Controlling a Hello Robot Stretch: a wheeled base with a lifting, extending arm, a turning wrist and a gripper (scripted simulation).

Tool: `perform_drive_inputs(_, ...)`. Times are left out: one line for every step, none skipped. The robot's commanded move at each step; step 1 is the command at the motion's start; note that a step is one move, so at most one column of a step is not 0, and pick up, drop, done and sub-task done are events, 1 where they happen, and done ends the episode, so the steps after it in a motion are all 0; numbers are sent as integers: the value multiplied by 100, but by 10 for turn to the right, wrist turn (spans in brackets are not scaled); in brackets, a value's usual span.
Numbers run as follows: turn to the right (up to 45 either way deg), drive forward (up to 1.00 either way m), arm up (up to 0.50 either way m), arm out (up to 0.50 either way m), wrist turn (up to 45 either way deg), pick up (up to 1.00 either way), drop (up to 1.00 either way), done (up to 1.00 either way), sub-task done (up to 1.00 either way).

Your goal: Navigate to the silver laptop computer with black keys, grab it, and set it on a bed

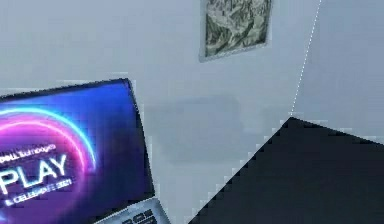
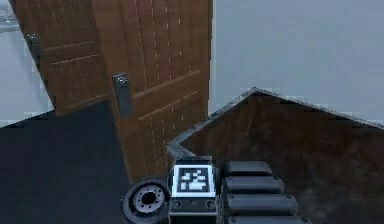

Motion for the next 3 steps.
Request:
perform_drive_inputs(390, 0, 0, 0, 0, 0, 0, 0, 0)
perform_drive_inputs(0, 75, 0, 0, 0, 0, 0, 0, 0)
perform_drive_inputs(240, 0, 0, 0, 0, 0, 0, 0, 0)
